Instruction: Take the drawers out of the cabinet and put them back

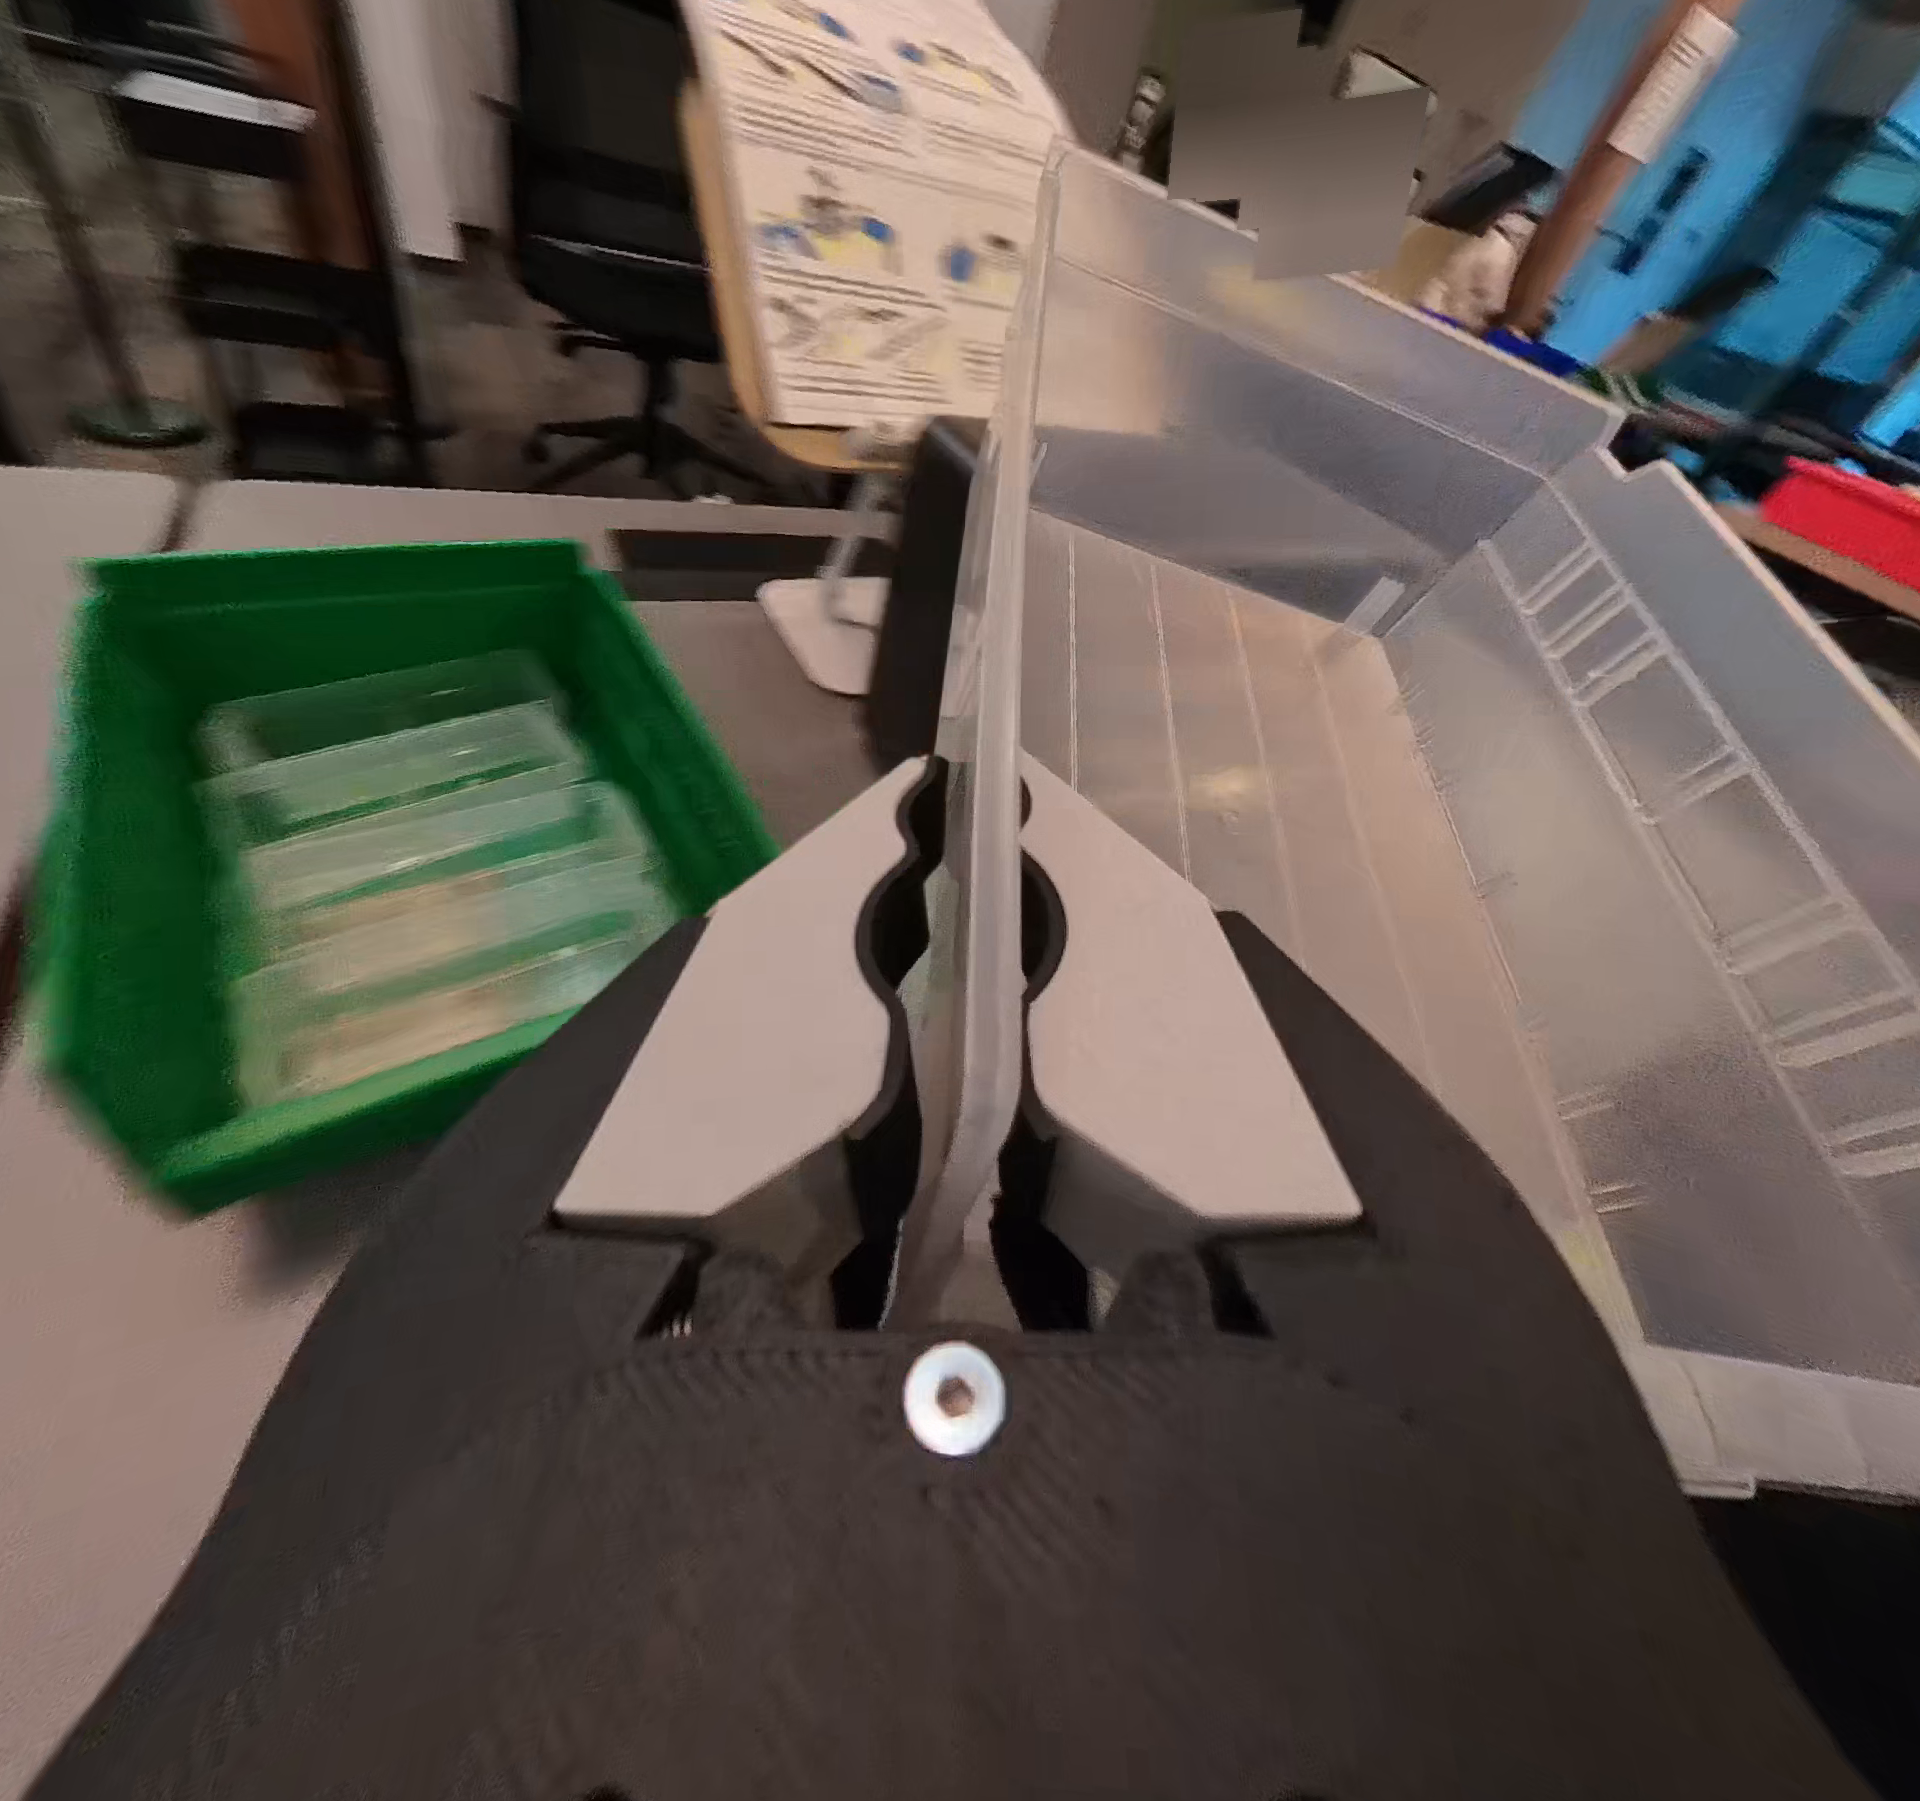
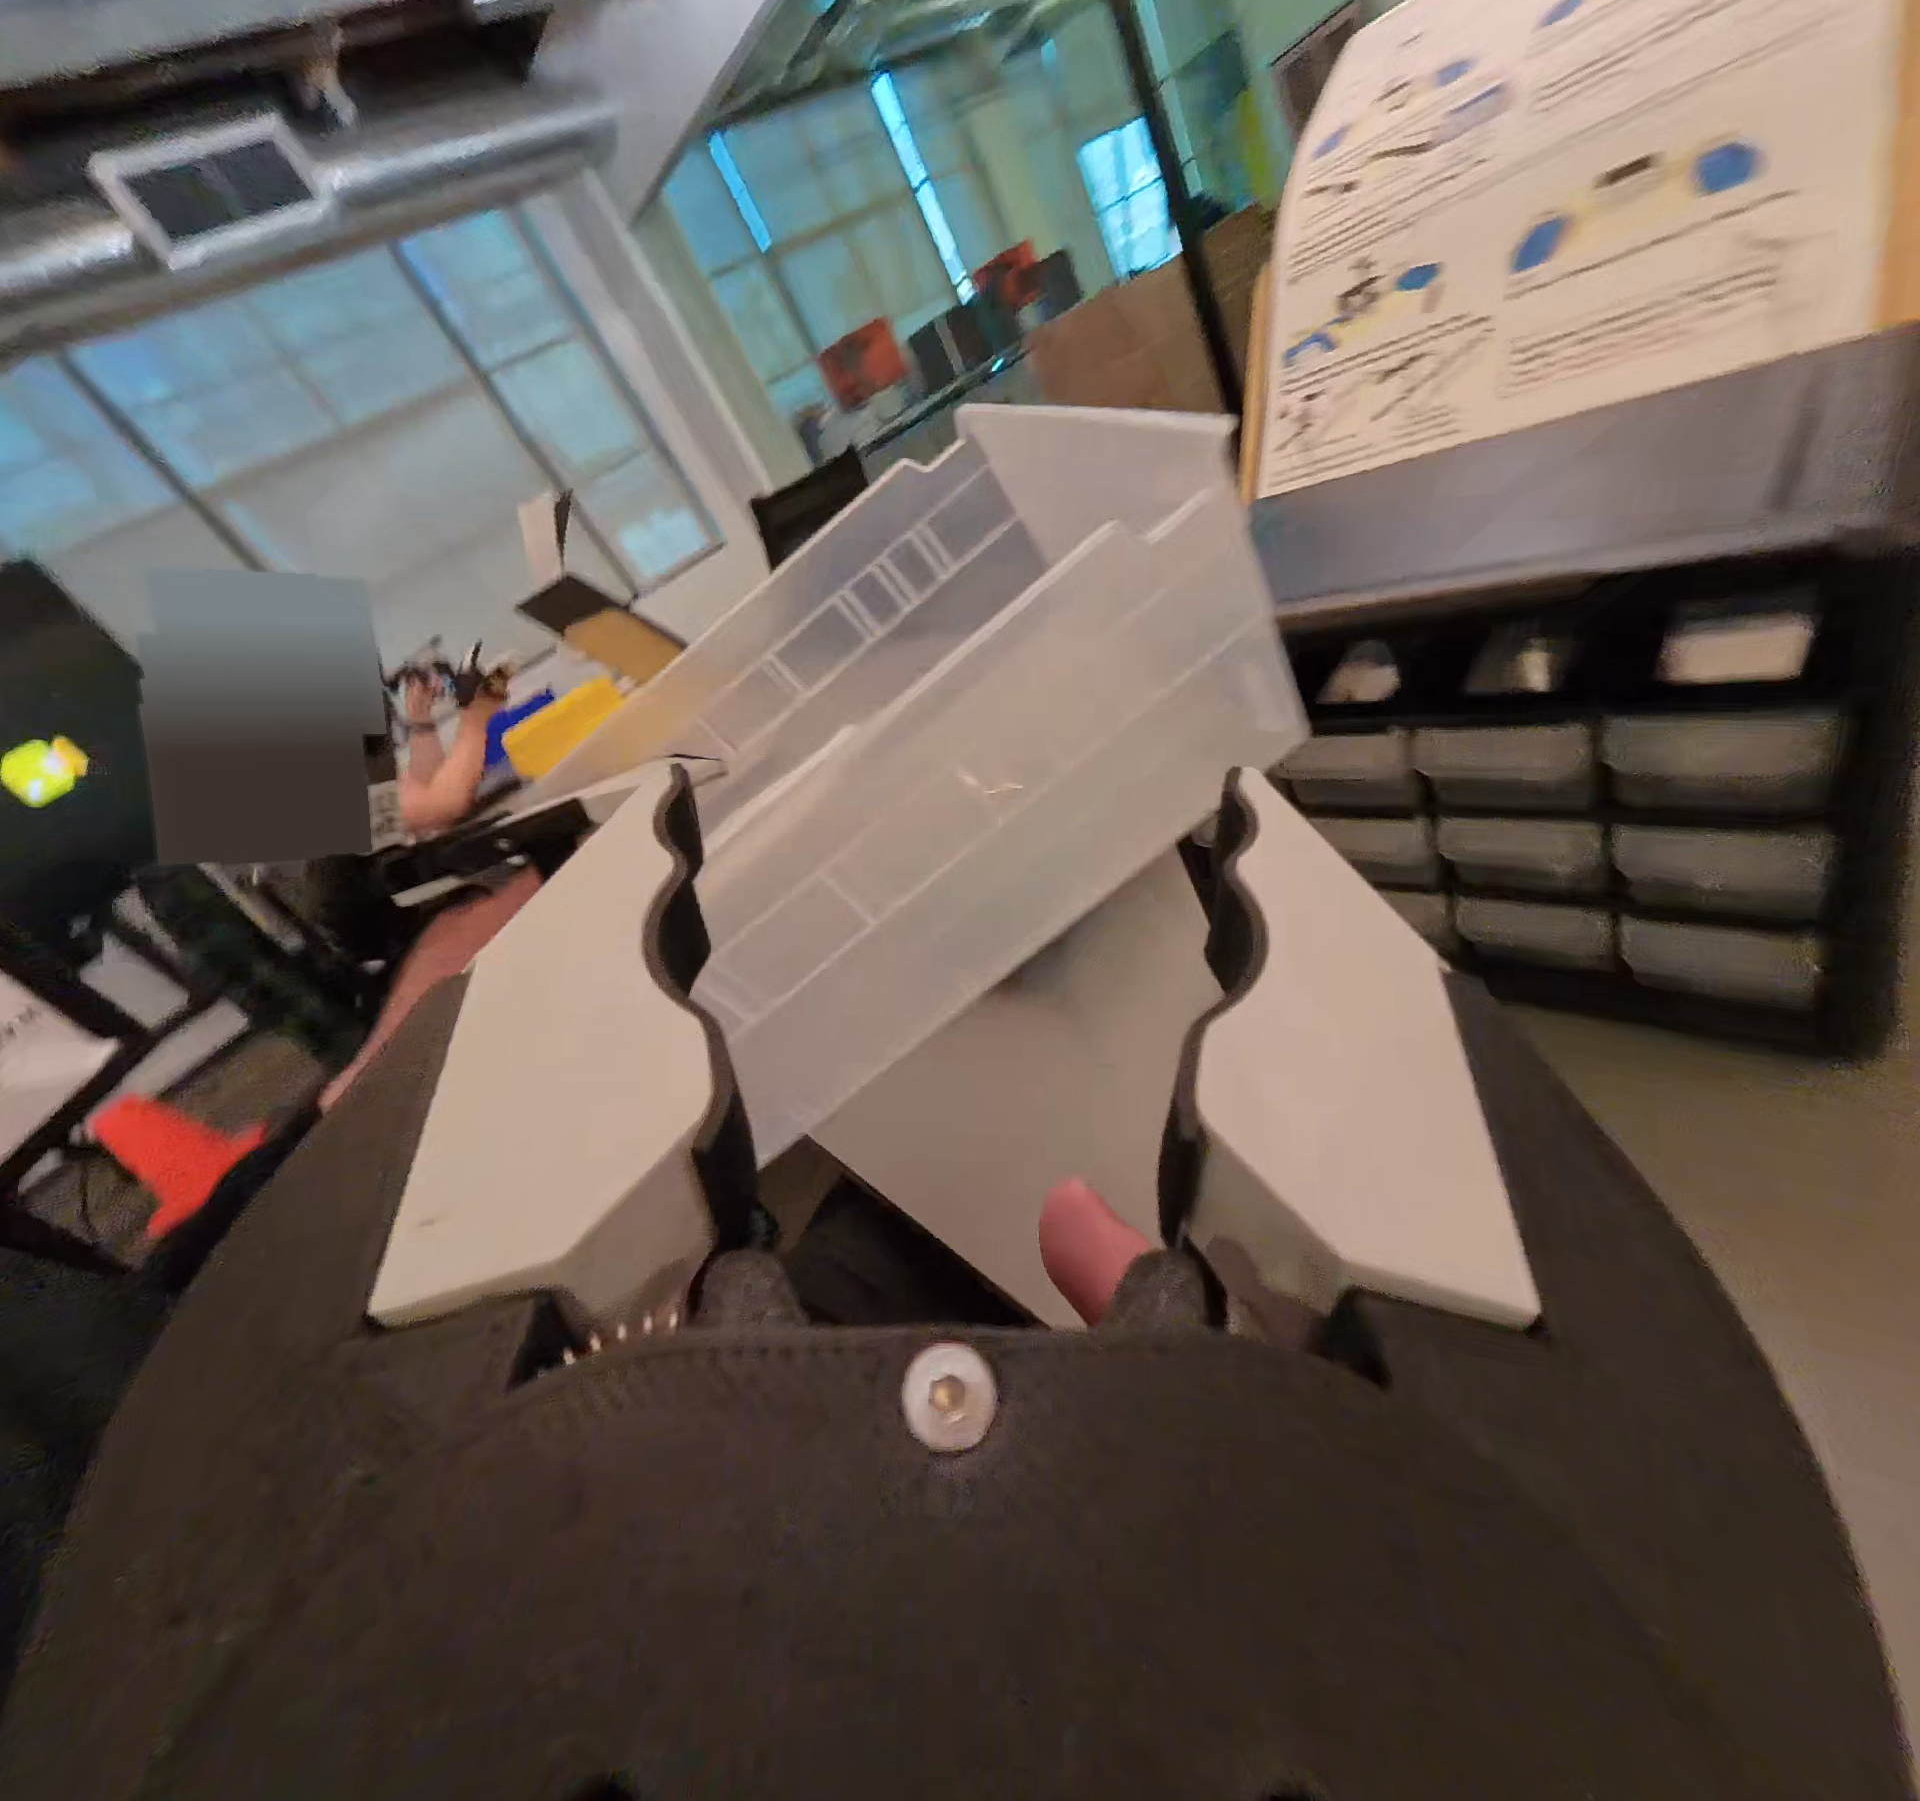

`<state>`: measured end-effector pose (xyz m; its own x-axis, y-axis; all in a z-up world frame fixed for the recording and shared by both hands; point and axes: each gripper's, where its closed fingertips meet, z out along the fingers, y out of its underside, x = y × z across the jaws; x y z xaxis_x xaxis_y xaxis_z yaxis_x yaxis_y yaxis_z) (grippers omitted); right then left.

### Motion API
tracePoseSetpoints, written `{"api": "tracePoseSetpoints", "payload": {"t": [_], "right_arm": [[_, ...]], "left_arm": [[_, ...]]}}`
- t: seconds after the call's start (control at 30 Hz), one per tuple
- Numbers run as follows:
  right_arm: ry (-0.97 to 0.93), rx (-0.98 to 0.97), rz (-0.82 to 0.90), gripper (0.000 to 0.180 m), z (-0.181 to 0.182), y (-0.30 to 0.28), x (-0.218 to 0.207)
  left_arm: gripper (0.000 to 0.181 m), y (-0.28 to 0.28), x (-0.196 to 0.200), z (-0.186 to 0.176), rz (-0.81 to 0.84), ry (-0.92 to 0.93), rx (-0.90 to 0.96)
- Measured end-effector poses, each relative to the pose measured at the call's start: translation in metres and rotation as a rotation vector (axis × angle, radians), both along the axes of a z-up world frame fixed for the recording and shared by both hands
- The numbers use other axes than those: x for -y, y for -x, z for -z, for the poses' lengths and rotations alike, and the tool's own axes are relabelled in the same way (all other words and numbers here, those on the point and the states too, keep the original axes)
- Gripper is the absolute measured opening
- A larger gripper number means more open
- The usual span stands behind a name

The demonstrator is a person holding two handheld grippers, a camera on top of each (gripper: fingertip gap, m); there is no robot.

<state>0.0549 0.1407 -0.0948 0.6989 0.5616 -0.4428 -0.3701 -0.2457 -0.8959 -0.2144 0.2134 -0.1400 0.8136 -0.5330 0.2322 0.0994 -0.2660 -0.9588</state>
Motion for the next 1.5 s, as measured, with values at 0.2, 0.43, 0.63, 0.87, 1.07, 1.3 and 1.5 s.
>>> {"api": "tracePoseSetpoints", "payload": {"t": [0.2,0.43,0.63,0.87,1.07,1.3,1.5], "right_arm": [[-0.085,-0.099,0.293,0.097,0.009,-0.080,0.049],[-0.099,-0.053,0.678,0.103,0.018,-0.219,0.045],[0.113,0.061,0.794,0.104,0.071,-0.322,0.004],[0.278,0.051,0.736,0.098,0.135,-0.391,-0.065],[0.355,0.137,0.687,0.094,0.159,-0.422,-0.120],[0.370,0.214,0.689,0.080,0.179,-0.444,-0.160],[0.391,0.213,0.627,0.069,0.192,-0.469,-0.195]], "left_arm": [[0.006,-0.171,-0.002,0.007,0.288,-0.024,-0.094],[0.007,-0.342,0.002,0.031,0.484,-0.032,-0.082],[0.018,-0.452,-0.013,0.088,0.588,0.105,-0.018],[0.029,-0.508,-0.051,0.136,0.511,0.208,-0.052],[0.035,-0.532,-0.083,0.163,0.424,0.295,-0.083],[0.050,-0.550,-0.092,0.192,0.470,0.301,-0.222],[0.076,-0.571,-0.094,0.182,0.547,0.398,-0.087]]}}
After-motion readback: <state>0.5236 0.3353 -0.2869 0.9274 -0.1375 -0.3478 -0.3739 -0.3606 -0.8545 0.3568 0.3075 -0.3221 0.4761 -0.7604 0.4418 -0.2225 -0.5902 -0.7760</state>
